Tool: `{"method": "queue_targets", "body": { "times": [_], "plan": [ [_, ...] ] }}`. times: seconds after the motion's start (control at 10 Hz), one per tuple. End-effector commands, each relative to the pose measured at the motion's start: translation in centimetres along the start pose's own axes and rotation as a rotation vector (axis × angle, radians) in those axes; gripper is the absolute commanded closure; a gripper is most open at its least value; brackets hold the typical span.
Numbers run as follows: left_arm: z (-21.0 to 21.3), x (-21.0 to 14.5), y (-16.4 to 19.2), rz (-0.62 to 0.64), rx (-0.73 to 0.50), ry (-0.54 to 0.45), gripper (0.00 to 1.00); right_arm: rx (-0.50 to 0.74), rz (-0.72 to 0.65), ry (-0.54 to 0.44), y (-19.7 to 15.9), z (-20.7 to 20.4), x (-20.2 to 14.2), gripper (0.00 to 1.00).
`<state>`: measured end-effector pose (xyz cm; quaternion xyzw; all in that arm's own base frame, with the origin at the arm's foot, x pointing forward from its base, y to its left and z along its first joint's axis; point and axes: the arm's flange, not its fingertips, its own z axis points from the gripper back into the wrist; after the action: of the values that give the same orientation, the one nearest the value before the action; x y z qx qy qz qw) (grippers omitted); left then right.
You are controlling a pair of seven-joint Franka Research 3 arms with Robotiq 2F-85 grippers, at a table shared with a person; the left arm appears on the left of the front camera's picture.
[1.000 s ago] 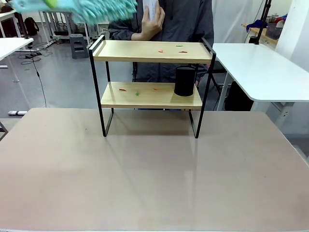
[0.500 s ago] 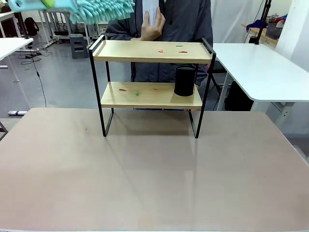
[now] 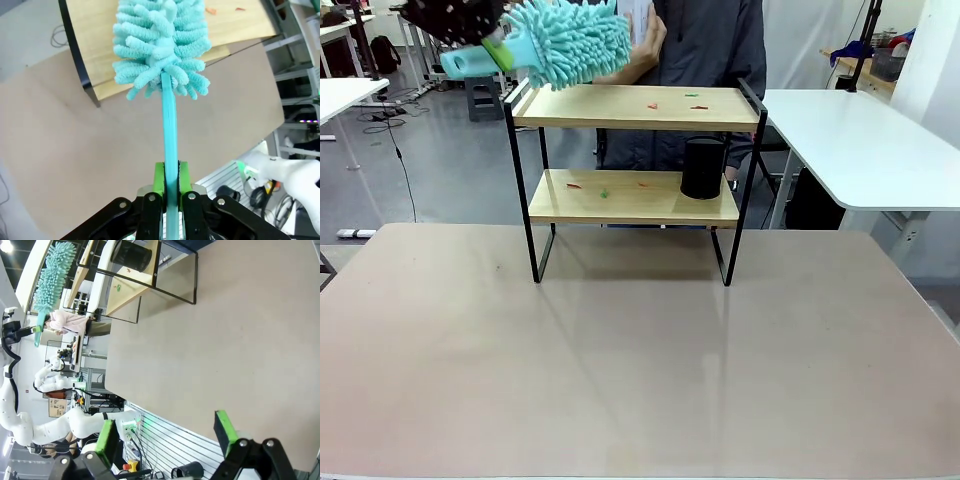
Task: Clean the shelf.
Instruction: Clean the specific tier of the Shelf with the Duster once objects are removed.
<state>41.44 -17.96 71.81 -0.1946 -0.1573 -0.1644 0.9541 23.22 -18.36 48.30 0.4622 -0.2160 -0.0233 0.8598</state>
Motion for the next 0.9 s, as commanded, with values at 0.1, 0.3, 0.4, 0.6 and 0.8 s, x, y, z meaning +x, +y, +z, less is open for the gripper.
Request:
{"method": "queue_targets", "body": {
  "times": [0.1, 0.3, 0.4, 0.6, 0.8],
  "plan": [
    [-2.0, 0.0, -0.7, 0.017, 0.037, -0.001, 0.88, 0.016, 0.026, -0.014, 0.1, 0.0, 0.2, 0.0],
    [-3.2, 0.4, -1.2, 0.029, 0.057, 0.004, 0.88, 0.016, 0.026, -0.014, 0.1, 0.0, 0.2, 0.0],
    [-4.0, 0.6, -1.5, 0.032, 0.065, 0.006, 0.88, 0.016, 0.026, -0.014, 0.1, 0.0, 0.2, 0.0],
    [-5.6, 1.1, -3.1, 0.012, 0.06, 0.034, 0.88, 0.016, 0.026, -0.014, 0.1, 0.0, 0.2, 0.0],
    [-7.1, 1.6, -5.0, -0.03, 0.054, 0.054, 0.88, 0.016, 0.026, -0.014, 0.1, 0.0, 0.2, 0.0]
  ]
}}
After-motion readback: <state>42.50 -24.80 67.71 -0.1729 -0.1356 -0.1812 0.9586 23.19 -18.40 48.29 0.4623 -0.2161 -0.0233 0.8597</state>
